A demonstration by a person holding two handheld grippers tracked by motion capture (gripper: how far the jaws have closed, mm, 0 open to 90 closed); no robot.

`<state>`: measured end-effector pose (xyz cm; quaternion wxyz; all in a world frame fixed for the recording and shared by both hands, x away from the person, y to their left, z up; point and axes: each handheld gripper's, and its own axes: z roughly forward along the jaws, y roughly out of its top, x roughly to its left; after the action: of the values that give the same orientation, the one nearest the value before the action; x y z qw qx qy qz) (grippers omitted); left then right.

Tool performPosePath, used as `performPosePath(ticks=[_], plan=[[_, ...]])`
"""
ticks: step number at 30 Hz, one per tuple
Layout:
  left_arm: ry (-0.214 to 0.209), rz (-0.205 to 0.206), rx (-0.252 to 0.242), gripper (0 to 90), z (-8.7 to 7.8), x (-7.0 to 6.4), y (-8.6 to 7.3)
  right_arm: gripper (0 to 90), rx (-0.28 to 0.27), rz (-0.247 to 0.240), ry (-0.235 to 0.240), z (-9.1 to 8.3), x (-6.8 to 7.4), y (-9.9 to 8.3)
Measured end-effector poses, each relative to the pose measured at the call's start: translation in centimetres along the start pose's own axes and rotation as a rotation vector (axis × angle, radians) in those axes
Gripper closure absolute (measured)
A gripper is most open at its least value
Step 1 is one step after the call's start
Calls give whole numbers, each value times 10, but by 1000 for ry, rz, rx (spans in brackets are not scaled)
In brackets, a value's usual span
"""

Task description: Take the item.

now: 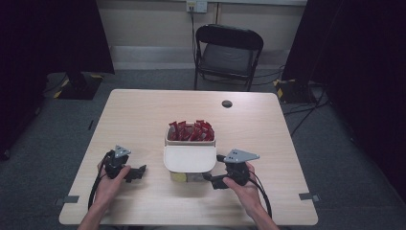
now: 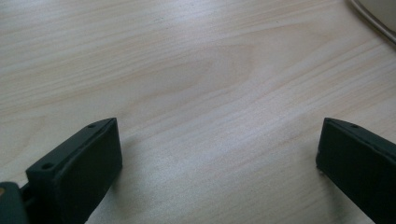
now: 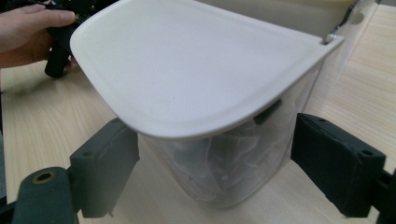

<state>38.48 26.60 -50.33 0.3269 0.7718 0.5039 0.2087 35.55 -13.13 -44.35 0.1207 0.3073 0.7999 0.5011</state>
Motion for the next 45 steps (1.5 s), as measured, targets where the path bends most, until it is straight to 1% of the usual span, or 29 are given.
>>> performPosePath(ticks=[5, 6, 29, 45], plan=[[0, 0, 0, 0, 0, 0, 0, 149, -14, -8, 1, -2, 2, 4], [0, 0, 0, 0, 0, 0, 0, 149, -23, -10, 4, -3, 2, 6], [0, 0, 0, 0, 0, 0, 0, 155, -40, -15, 0, -6, 1, 10], [0, 0, 0, 0, 0, 0, 0, 144, -68, -19, -2, -8, 1, 16]])
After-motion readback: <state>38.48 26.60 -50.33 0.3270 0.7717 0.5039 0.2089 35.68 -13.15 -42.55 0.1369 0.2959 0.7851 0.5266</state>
